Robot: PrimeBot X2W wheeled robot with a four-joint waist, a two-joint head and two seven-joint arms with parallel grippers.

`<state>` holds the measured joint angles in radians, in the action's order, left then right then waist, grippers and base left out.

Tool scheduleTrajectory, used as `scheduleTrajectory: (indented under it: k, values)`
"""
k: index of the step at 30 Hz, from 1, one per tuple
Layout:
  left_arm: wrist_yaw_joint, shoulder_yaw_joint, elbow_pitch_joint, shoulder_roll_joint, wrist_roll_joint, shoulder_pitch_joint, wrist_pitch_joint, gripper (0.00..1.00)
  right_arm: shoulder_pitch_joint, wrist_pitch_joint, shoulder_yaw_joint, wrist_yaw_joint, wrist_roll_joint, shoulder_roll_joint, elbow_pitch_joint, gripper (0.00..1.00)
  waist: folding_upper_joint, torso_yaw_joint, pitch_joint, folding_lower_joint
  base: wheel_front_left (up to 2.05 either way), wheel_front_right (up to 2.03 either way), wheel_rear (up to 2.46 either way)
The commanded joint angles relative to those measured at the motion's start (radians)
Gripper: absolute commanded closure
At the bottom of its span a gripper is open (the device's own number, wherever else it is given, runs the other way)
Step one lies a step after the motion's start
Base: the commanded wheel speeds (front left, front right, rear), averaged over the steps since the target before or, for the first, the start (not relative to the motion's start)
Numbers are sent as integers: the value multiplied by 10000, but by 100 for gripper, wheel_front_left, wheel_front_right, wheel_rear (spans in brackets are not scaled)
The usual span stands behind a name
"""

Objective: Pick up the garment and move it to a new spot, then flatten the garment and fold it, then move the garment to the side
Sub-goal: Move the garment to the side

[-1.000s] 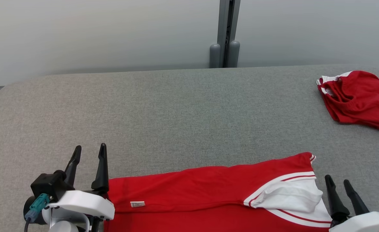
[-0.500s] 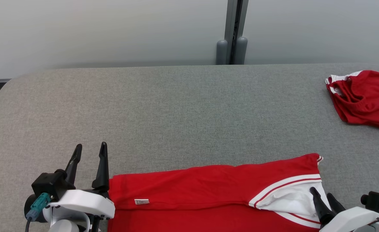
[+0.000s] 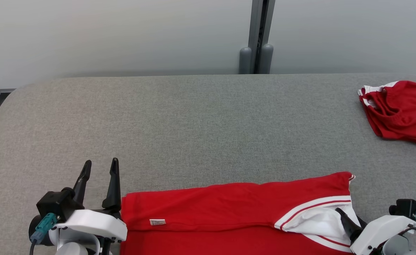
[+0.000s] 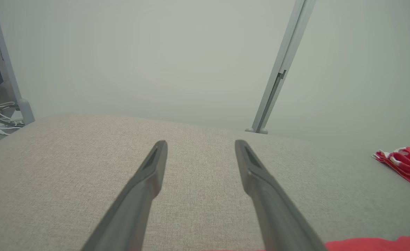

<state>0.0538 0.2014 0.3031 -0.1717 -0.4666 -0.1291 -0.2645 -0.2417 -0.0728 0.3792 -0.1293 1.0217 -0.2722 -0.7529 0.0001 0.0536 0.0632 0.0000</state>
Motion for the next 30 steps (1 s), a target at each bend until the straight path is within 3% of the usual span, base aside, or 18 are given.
scheduleTrajectory:
  k: [1,2,14,30]
  values:
    - [-79,-101,40,16,75,-127,-11,0,439,-436,491,-31,123,629,-292,88,-1,40,-20,0,0,0,0]
    - [-82,-125,50,36,94,-122,-12,0,403,-322,487,-33,104,619,-320,100,-1,52,-26,0,0,0,0]
    - [-276,-385,120,149,306,-48,-11,0,12,668,373,-18,276,81,157,100,-1,-61,-125,0,0,0,0]
    - [-364,-640,31,323,554,16,-11,0,-453,1143,-375,-18,510,-1705,621,100,-1,-345,-143,0,0,0,0]
